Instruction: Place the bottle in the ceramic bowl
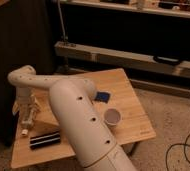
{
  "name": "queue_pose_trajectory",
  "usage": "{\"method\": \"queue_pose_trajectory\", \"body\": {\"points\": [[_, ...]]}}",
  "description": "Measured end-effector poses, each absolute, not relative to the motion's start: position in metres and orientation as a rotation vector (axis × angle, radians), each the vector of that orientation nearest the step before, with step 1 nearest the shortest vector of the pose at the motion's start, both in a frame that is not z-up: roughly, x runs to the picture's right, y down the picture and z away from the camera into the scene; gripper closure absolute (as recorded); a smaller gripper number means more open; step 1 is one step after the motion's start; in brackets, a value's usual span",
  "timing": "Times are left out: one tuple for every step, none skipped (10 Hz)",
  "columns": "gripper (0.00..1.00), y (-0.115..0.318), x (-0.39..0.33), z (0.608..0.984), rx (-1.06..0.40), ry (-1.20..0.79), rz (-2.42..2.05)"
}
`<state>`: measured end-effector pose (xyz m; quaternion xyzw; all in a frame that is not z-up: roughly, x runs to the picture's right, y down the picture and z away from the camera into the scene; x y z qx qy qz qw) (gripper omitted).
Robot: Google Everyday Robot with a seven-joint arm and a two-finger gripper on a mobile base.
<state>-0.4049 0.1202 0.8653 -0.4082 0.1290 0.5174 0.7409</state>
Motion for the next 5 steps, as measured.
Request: {"method": "queue_pose_trajectory", "body": {"points": [[0.49, 0.1193, -0.4016, 0.8644, -0.889, 0.302, 1.147], [0.58, 0.1175, -0.4002, 0.8626, -0.887, 0.31, 1.152], [0.67, 0.117, -0.3993, 0.8608, -0.885, 0.316, 1.151], [0.8, 0.1144, -0.3971, 0.8582, -0.893, 0.316, 1.153], [0.9, 0.1113, -0.3917, 0.8578, -0.906, 0.311, 1.155]]}}
